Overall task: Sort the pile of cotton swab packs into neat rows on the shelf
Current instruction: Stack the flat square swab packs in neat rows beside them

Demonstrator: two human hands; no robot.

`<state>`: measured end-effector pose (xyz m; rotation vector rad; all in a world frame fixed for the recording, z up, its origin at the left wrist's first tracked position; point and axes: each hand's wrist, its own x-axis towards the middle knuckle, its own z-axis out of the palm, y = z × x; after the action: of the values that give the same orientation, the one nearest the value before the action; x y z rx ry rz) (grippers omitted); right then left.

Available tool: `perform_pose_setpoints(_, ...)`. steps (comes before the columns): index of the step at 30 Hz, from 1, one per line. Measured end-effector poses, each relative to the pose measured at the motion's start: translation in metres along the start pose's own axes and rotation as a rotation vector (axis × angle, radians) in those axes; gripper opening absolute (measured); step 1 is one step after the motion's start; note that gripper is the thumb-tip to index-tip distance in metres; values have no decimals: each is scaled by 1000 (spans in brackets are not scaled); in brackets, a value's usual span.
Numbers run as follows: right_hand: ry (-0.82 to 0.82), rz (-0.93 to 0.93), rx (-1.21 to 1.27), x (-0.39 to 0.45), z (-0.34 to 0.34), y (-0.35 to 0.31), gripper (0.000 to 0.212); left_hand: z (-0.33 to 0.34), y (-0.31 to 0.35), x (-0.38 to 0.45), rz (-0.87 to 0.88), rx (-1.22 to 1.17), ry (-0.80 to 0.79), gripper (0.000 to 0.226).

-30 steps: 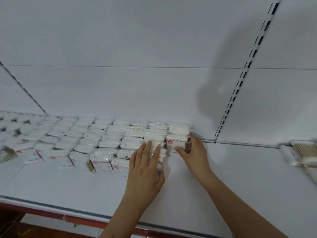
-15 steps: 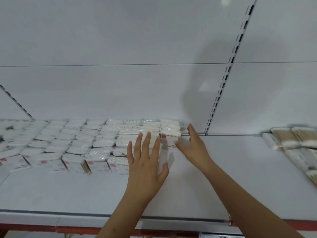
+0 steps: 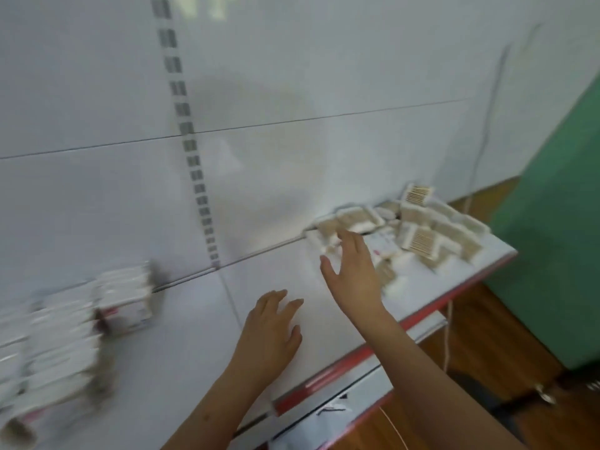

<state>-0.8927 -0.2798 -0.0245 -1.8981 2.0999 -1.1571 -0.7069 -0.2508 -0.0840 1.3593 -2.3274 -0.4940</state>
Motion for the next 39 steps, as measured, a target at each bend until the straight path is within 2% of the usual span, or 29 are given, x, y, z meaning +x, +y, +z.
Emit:
perform_pose_setpoints(2,24,176,-174,-4,-18,42,60,16,11,12,-10,18,-55,56)
perform_pose_setpoints(4,-66,296,-275,-10,-31,76,65,30,18,20,-12,-1,-43,60)
perform_pose_setpoints(7,-224,301,-286,-16,-39,108,65,35,33,31,-24,-49,-61,56)
perform_pose_setpoints(9,-228,279,-257,-14,-43,117,57,35,43,39,-23,-130,-56,39)
perform_pose_setpoints(11,-210,325,-129,-13,-49,117,47,32,56,47,-68,-286,-41,32)
perform_pose_setpoints(14,-174,426,255,-17,-59,109,29,27,76,65,-291,-631,-131,27)
perform_pose_setpoints(16,-200,437,456,-19,-65,100,25,26,87,76,-353,-763,-133,40)
perform_pose_setpoints(18,-274,376,471,-17,-68,96,20,29,91,83,-294,-772,-45,67)
perform_pose_setpoints(20,-356,265,371,-10,-70,96,21,31,92,87,-177,-727,29,76)
perform_pose_setpoints(22,-397,183,340,-2,-72,100,21,32,91,92,-117,-619,22,52)
perform_pose_setpoints(24,-383,154,395,8,-73,106,22,32,91,95,-183,-581,-28,23)
perform_pose_setpoints(27,-289,112,395,25,-68,126,22,35,86,98,-429,-828,-10,19)
perform_pose_setpoints(29,-272,0,135,39,-61,147,41,36,86,97,-582,-1015,51,18)
perform_pose_setpoints(31,-257,-166,-163,50,-49,164,60,37,85,95,-658,-1162,99,18)
perform_pose_setpoints(33,-200,-251,-254,58,-40,172,55,39,82,94,-676,-1223,126,18)
perform_pose_setpoints(36,-16,-320,-220,62,-36,172,35,40,77,91,-659,-1251,146,21)
perform_pose_setpoints(39,128,-242,-62,51,-42,155,23,44,75,86,-623,-1295,226,25)
